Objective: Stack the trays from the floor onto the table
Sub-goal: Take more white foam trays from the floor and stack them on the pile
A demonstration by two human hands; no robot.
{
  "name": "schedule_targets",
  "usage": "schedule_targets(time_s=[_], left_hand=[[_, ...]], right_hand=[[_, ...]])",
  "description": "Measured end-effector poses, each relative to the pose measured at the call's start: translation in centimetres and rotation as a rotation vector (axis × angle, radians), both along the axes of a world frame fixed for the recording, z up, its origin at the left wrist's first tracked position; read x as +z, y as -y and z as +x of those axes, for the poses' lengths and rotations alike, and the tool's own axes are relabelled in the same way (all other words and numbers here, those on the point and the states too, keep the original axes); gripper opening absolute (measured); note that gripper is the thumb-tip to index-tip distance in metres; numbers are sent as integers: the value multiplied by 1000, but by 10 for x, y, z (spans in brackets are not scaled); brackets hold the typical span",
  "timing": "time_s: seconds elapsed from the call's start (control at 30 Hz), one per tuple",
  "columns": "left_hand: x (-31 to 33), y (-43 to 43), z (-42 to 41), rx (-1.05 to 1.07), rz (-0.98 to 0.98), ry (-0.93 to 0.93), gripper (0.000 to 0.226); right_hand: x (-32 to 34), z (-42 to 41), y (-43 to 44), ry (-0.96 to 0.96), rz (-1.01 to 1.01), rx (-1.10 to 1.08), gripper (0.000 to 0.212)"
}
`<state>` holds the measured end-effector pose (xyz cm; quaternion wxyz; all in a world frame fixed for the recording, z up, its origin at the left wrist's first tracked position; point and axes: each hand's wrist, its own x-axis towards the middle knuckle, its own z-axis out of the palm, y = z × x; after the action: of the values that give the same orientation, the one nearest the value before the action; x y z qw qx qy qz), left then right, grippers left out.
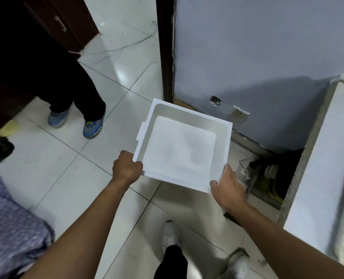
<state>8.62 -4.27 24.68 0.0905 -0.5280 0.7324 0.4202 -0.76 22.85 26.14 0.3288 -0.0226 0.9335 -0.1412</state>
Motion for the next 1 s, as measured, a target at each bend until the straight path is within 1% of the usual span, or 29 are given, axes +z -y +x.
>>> schedule_targets(time_s=[0.1,0.2,0.37,0.5,0.6,0.83,1.0], left_hand=[[52,1,10,61,1,-29,19],[105,0,15,81,18,-93,16],[188,-18,12,86,32,-208,13],[245,-46,0,71,55,-302,18],[278,-68,-10,41,59,-358,13],[340,-122,-38,-30,70,-489,14],[371,-158,-58,-138,50,-516,13]], right_hand=[[58,8,-4,-86,-94,78,62],[110,12,-13,-140,-200,102,65],[192,9,-32,-226,-346,49,66],[244,0,-52,-319,-411,-3,69],[276,-8,-74,-372,-439,-66,73],[329,-13,-141,-492,-519,-196,74],[356,-14,-189,-554,-550,-285,73]])
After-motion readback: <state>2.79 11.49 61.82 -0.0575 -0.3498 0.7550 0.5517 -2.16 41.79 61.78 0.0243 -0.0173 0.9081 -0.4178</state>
